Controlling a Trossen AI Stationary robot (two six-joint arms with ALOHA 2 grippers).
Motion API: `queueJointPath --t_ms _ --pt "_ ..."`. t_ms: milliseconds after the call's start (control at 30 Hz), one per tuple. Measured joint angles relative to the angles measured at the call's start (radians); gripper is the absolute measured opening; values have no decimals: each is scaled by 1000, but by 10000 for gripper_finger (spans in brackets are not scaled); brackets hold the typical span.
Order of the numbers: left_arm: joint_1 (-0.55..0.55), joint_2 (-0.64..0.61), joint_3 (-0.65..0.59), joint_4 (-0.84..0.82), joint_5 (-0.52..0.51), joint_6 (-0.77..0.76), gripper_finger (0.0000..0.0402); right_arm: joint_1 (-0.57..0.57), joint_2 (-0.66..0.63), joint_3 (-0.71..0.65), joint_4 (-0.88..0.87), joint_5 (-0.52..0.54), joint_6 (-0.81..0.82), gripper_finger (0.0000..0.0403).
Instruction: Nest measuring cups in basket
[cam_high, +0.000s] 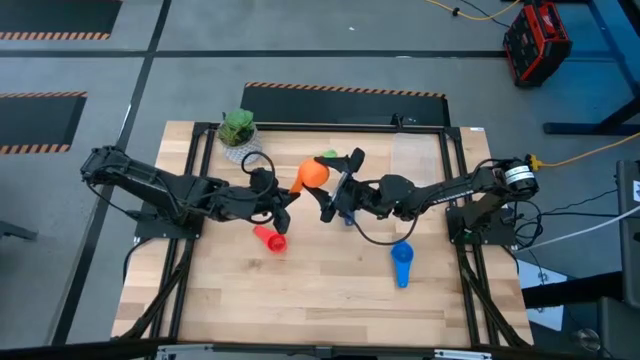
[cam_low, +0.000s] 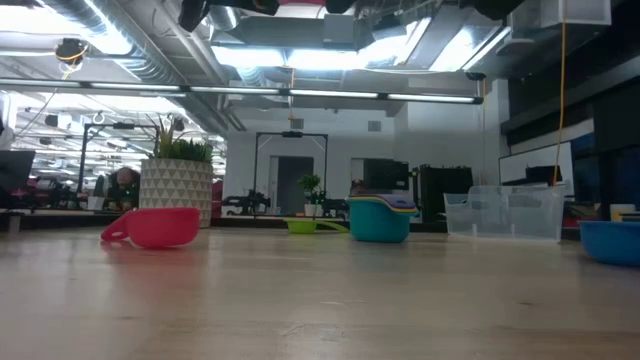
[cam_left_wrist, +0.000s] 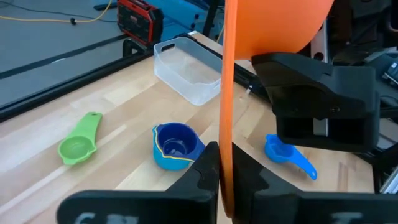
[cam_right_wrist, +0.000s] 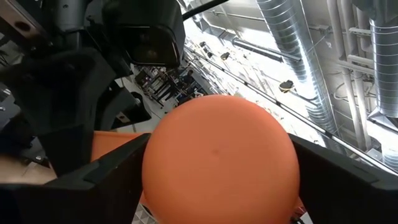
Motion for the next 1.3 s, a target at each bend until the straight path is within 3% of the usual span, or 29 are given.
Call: queueJointPath --t_ms 200,500,733,967,1300 --pt "0 0 0 0 0 1 4 0 0 0 -2 0 -1 354" --pt "1 0 0 -2 -6 2 3 2 -1 0 -4 -5 0 389" --pt "1 0 0 -1 -32 2 3 12 -11 0 -17 49 -1 390" --pt "6 0 0 -25 -77 8 3 32 -80 0 -186 56 5 391" --pt "39 0 0 -47 -83 5 2 10 -177 0 -458 59 134 391"
